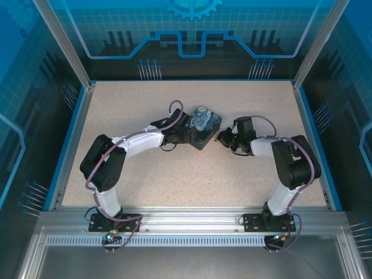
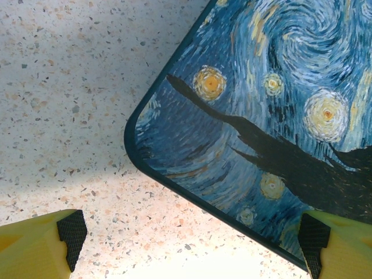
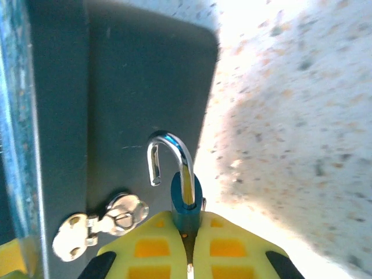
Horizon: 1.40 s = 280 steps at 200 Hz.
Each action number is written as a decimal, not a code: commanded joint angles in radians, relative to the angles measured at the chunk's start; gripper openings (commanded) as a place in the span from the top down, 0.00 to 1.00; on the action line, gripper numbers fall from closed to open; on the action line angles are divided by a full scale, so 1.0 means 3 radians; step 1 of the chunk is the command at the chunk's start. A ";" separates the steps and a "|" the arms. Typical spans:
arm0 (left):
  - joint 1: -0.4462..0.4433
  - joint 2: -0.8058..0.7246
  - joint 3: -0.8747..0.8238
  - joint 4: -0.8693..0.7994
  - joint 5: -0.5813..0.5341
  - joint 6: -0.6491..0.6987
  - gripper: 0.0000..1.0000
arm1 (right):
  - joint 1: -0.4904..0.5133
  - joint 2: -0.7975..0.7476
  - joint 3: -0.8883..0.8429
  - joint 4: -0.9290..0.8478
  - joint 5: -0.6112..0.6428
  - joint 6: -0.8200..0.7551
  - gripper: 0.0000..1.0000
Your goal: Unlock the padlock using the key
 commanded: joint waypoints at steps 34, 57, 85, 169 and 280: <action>0.0001 0.0199 -0.0092 -0.0556 -0.0009 0.0071 0.06 | -0.0035 -0.0052 -0.0144 -0.0045 0.0179 -0.0029 1.00; 0.0004 0.0174 -0.0061 -0.0566 0.0033 0.0095 0.04 | -0.0135 -0.0175 -0.0234 -0.0081 0.0130 -0.0059 1.00; 0.0001 0.0071 -0.0020 -0.0558 0.0132 0.0130 0.01 | -0.0317 -0.0332 -0.0413 -0.0121 0.0042 -0.0099 0.97; 0.0136 -0.0656 0.0026 -0.0665 0.0212 0.0129 0.01 | -0.0865 -0.1560 -0.0743 -0.0975 -0.0068 -0.0397 0.09; 0.0914 -0.2240 -0.1294 0.0479 -0.0879 0.1100 0.01 | -0.1086 -0.2341 -0.0479 -0.1484 0.2052 -0.1847 0.00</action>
